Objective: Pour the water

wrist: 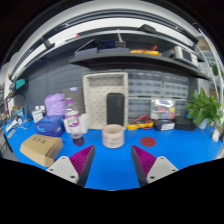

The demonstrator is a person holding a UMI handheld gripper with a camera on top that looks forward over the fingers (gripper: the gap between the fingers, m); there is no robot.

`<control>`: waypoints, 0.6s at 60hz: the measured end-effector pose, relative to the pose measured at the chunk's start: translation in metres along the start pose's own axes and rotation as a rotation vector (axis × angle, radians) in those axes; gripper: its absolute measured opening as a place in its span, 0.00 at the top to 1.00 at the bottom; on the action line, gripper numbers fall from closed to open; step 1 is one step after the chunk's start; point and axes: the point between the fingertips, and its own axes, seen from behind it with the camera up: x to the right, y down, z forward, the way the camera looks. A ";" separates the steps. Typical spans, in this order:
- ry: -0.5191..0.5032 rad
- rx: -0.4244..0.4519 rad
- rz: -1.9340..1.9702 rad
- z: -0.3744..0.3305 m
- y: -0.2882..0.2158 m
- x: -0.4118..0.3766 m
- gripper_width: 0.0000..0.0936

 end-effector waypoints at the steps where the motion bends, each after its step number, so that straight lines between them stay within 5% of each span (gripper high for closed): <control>1: -0.012 -0.002 0.002 0.005 0.002 -0.013 0.22; 15: -0.115 0.009 0.001 0.081 -0.003 -0.126 0.21; 36: -0.121 0.032 -0.024 0.202 -0.026 -0.188 0.22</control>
